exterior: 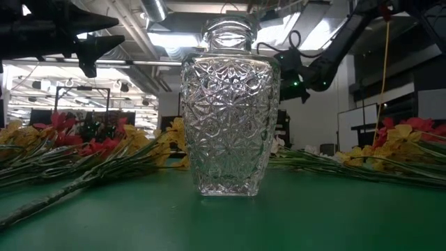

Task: Sort flowers into vase by color
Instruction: Put the middle pink flowers into the top transparent vase, then put the right pink flowers into the top transparent vase

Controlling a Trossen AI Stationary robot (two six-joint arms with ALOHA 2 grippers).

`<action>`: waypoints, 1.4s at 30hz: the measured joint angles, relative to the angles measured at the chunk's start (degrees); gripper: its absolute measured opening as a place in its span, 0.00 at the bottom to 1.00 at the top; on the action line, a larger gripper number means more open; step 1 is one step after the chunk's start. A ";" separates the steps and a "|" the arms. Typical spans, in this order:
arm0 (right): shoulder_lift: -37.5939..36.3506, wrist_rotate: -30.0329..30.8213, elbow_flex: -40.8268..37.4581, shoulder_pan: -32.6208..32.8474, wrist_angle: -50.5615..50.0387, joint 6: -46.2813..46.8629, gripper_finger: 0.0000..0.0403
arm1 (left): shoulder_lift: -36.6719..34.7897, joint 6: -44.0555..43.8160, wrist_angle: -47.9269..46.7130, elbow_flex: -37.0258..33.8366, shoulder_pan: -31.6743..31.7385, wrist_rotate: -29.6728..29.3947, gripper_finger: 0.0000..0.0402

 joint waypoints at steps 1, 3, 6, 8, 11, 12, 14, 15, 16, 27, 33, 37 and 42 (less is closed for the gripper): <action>0.00 -0.31 0.76 0.02 -1.55 -0.19 0.37 | 0.00 0.00 0.00 0.00 0.00 0.00 0.43; 0.00 -0.42 2.35 0.13 -4.80 -0.87 0.40 | 0.00 0.00 0.01 0.00 0.00 0.00 0.43; -0.14 -2.00 4.92 0.13 -10.07 -2.18 0.43 | 0.00 -0.02 0.01 0.00 0.00 0.00 0.43; -0.15 -2.81 6.83 0.13 -14.37 -3.31 0.45 | 0.02 -0.02 0.02 0.00 0.00 0.00 0.43; -0.15 -3.34 9.97 0.12 -22.53 -5.33 0.47 | 0.00 -0.04 0.02 0.00 0.00 0.00 0.43; -0.15 -3.19 11.07 0.13 -25.69 -6.68 0.47 | 0.00 -0.04 0.02 0.00 0.00 0.00 0.43; -0.17 -1.86 13.17 0.12 -32.22 -9.27 0.48 | 0.00 -0.04 0.02 0.00 0.00 0.01 0.43; -0.17 -0.91 14.00 0.11 -35.29 -10.53 0.48 | 0.00 -0.04 0.02 0.00 0.00 0.00 0.43; -0.17 0.12 14.70 0.11 -37.93 -11.50 0.49 | 0.01 -0.04 0.02 0.00 0.00 0.01 0.43; -1.17 1.16 18.97 -0.85 -51.88 -14.67 0.49 | 0.00 -0.04 0.02 0.00 -0.02 0.02 0.43; -7.28 2.68 19.06 -2.28 -57.90 -16.74 0.49 | 0.02 -0.04 0.04 0.00 -0.02 0.04 0.43; -13.70 5.97 19.08 -3.63 -65.84 -18.85 0.49 | 0.02 -0.04 0.04 0.00 -0.02 0.05 0.43; -21.51 10.58 19.06 -4.87 -80.54 -20.39 0.49 | 0.00 -0.32 0.07 0.00 -0.02 0.50 0.43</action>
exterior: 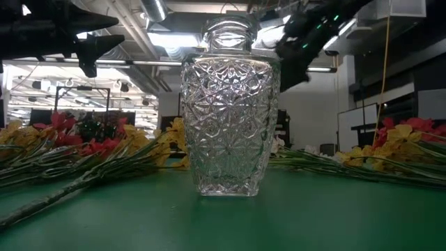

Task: Sort flowers into vase by color
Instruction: Put the right pink flowers into the top transparent vase

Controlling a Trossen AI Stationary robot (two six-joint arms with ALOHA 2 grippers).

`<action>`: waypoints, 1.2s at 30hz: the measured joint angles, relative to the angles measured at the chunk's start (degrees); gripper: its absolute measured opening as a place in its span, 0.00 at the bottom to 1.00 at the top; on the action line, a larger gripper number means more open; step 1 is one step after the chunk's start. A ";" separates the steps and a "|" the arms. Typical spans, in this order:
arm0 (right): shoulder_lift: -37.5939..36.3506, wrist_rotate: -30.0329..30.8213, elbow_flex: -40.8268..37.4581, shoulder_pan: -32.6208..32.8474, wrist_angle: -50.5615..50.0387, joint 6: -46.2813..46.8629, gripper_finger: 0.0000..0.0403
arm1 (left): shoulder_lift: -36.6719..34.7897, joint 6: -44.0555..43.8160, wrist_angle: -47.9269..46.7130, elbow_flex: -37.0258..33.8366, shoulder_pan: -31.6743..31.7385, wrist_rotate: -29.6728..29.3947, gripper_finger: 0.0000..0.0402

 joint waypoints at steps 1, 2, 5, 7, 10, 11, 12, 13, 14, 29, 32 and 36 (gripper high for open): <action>-1.70 1.00 0.02 0.09 -2.95 0.06 0.49 | 0.02 -0.10 0.00 0.00 0.00 0.00 0.43; -3.33 2.15 0.04 0.11 -6.12 0.23 0.49 | 0.02 -0.16 -0.02 0.00 0.00 0.00 0.43; -8.31 5.17 -1.08 0.58 -15.73 2.02 0.49 | 0.02 -0.20 0.00 0.00 0.00 0.00 0.43; -12.27 5.50 -3.09 2.60 -19.68 5.28 0.49 | 0.01 -0.20 0.00 0.00 0.00 0.00 0.43; -19.21 6.53 -7.41 7.05 -23.40 12.43 0.49 | 0.01 -0.18 0.00 0.00 0.00 0.00 0.43; -21.74 7.14 -9.04 9.32 -23.43 15.67 0.49 | 0.02 -0.18 0.00 0.00 0.00 0.00 0.43; -24.26 7.72 -10.82 12.12 -23.11 19.48 0.49 | 0.01 -0.18 0.00 0.00 0.00 0.00 0.43; -26.54 8.73 -12.63 15.14 -22.84 23.41 0.49 | 0.02 -0.18 0.00 0.00 0.00 -0.01 0.43; -28.66 9.75 -14.42 18.50 -22.80 27.68 0.49 | 0.02 -0.18 0.00 0.00 0.00 0.00 0.43; -31.01 25.13 -27.65 71.11 -6.82 85.01 0.48 | 0.00 -0.31 0.00 0.00 0.02 -0.02 0.43; -27.31 25.09 -27.63 76.15 -3.41 92.95 0.48 | 0.02 -0.31 0.00 0.00 0.00 -0.02 0.43; -22.31 24.87 -27.63 81.63 -3.08 105.14 0.48 | 0.02 -0.31 -0.01 0.00 0.01 -0.02 0.43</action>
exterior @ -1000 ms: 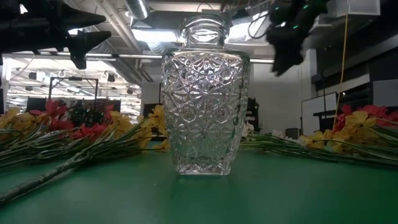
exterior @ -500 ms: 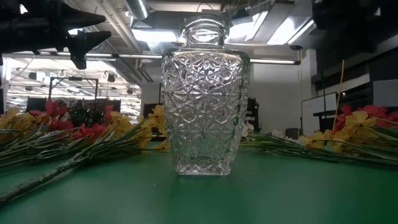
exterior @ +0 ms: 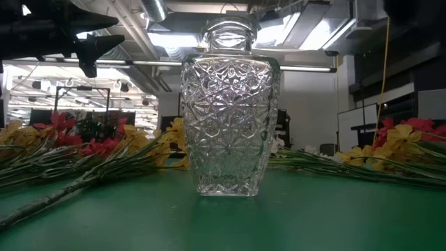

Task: Sort flowers into vase by color
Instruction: Put the right pink flowers into the top transparent vase

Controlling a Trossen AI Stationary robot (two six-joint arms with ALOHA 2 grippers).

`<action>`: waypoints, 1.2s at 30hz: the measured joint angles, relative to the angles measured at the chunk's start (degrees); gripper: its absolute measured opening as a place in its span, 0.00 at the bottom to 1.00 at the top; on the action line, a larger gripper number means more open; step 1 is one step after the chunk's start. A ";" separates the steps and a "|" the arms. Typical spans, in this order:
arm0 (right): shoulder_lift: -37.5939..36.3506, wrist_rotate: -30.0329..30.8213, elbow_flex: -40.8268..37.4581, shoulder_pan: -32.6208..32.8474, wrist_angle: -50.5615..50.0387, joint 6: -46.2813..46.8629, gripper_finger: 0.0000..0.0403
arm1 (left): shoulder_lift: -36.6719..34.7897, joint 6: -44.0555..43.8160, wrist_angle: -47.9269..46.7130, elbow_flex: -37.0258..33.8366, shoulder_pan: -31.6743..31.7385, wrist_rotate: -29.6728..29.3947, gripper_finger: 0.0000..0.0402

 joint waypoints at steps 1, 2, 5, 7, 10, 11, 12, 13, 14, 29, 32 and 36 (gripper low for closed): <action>1.09 -0.19 0.00 1.22 -0.16 3.23 0.48 | 0.00 0.00 -0.01 0.00 0.00 0.00 0.43; 2.21 -0.37 0.00 2.36 -0.18 6.44 0.48 | 0.00 0.00 -0.01 0.00 -0.01 0.00 0.43; 5.07 -0.75 0.00 5.06 -0.15 14.02 0.48 | 0.00 0.00 -0.06 0.00 0.00 0.00 0.43; 6.71 -0.79 0.00 6.49 -0.38 17.52 0.48 | -0.01 0.01 -0.06 0.00 0.01 0.00 0.43; 9.20 -0.78 0.00 7.92 -0.44 21.60 0.48 | -0.01 0.00 -0.06 0.00 0.01 0.00 0.43; 10.02 -0.77 0.00 8.40 -0.43 22.49 0.48 | 0.00 0.00 -0.08 0.00 0.00 0.00 0.43; 10.88 -0.76 0.00 8.76 -0.32 23.39 0.48 | 0.00 0.00 -0.15 0.00 0.01 0.00 0.43; 11.77 -0.76 0.00 9.04 -0.12 24.38 0.48 | -0.02 0.00 -0.22 0.00 0.01 0.00 0.43; 12.63 -0.81 0.00 9.03 -0.09 25.00 0.48 | 0.00 0.00 -0.35 0.00 0.01 0.00 0.43; 21.77 -1.20 0.00 8.90 0.83 26.70 0.48 | 0.00 0.00 -1.35 0.00 -0.01 1.51 0.43; 23.34 -1.27 0.00 8.90 0.53 26.70 0.48 | 0.00 0.00 -1.35 0.00 0.00 1.51 0.43; 24.80 -1.28 0.00 8.90 -0.25 26.68 0.48 | -0.02 0.00 -1.35 0.00 -0.01 1.51 0.43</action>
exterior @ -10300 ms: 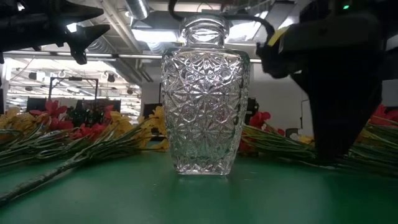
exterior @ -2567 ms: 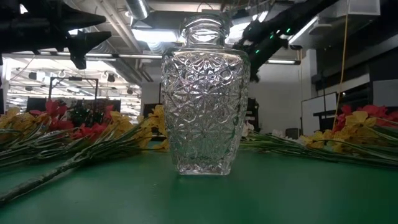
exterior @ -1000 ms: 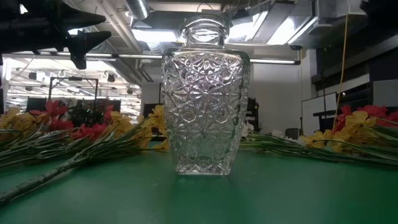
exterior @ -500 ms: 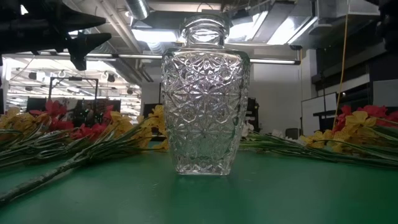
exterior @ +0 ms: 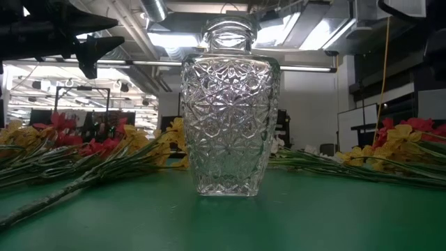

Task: Sort flowers into vase by color
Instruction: Put the right pink flowers into the top transparent vase

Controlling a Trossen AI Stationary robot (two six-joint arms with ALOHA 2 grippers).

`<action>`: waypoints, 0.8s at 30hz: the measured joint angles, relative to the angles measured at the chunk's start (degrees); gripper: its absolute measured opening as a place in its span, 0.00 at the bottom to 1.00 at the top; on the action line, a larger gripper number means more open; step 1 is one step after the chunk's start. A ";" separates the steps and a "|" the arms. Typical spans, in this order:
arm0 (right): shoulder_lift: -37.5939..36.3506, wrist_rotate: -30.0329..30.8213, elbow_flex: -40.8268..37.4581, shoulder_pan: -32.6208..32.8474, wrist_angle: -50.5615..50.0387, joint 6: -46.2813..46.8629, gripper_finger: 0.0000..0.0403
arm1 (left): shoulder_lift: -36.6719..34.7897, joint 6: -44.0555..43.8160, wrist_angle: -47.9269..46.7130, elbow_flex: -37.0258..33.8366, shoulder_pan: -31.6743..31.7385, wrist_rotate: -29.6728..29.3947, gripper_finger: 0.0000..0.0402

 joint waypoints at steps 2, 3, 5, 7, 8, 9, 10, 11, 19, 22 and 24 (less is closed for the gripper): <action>0.29 0.04 0.00 0.00 -0.01 -0.09 0.48 | 0.02 0.00 0.00 0.00 0.01 -0.02 0.43; 0.32 0.04 0.00 0.00 -0.13 -0.16 0.48 | 0.02 0.00 0.00 0.00 0.02 -0.02 0.43; 0.31 0.04 0.00 0.00 -0.70 -0.17 0.47 | 0.02 0.00 0.00 0.00 0.02 -0.02 0.43; 0.31 -0.02 0.00 0.00 -1.30 -0.18 0.44 | 0.01 0.00 0.02 0.00 0.02 -0.02 0.43; 0.31 -0.17 0.00 -0.02 -1.55 -0.20 0.41 | 0.02 0.00 0.02 0.00 0.01 -0.02 0.43; 0.31 -0.31 0.00 0.00 -1.63 -0.20 0.39 | 0.00 -0.02 0.00 0.00 0.02 -0.02 0.43; 0.31 -0.27 0.00 0.00 -1.61 -0.34 0.36 | 0.02 -0.32 0.02 0.00 0.01 -0.02 0.43; 0.31 -0.01 0.02 0.00 -1.61 -0.61 0.33 | 0.02 -0.84 0.02 0.00 0.02 -0.02 0.43; 0.31 0.41 0.02 0.00 -2.00 -0.87 0.16 | 0.02 -1.11 0.01 0.00 0.02 -0.02 0.43; 0.31 0.43 0.02 0.00 -2.00 -1.02 0.13 | 0.02 -1.11 0.02 0.00 0.01 -0.02 0.43; 0.31 0.44 0.02 0.00 -1.61 -3.50 0.11 | 0.02 -1.11 0.02 0.00 0.02 -0.02 0.43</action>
